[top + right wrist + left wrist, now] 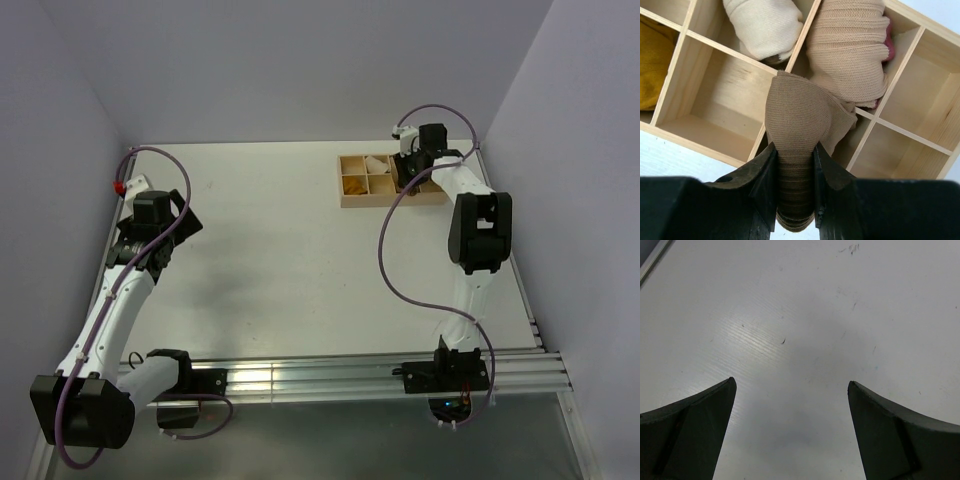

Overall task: Roll the socks
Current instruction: Place the sock in the storage box.

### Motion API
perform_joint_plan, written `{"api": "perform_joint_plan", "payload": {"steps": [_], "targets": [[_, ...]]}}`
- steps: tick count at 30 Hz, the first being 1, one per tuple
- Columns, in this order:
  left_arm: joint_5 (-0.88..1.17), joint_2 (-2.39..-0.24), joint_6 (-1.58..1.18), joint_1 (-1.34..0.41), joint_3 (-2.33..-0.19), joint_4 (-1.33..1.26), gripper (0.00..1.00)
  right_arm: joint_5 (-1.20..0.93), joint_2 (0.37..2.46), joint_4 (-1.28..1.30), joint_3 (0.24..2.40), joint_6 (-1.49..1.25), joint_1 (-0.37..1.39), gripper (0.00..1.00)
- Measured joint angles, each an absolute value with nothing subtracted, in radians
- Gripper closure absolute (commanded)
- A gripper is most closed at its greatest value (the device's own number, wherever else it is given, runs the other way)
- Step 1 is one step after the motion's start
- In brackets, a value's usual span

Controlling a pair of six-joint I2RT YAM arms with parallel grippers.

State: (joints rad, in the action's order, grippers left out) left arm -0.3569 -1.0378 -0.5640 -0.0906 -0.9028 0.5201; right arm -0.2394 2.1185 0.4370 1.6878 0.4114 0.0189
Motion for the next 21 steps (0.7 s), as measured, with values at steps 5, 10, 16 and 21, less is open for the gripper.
{"api": "perform_joint_plan", "payload": {"steps": [5,10,16,21], "targets": [[-0.356,-1.038,-0.564,-0.091,-0.903,0.520,0.01,-0.245,2.151,0.482,1.732,0.409,0.012,1.00],[-0.353,-1.038,-0.562,-0.093,-0.902,0.519,0.01,-0.234,2.196,0.554,1.812,0.409,0.012,1.00],[-0.336,-1.039,-0.561,-0.093,-0.902,0.516,0.01,-0.208,2.244,0.622,1.886,0.425,0.017,0.99],[-0.321,-1.045,-0.561,-0.093,-0.898,0.509,0.01,-0.168,2.251,0.629,1.892,0.450,0.031,1.00]]}}
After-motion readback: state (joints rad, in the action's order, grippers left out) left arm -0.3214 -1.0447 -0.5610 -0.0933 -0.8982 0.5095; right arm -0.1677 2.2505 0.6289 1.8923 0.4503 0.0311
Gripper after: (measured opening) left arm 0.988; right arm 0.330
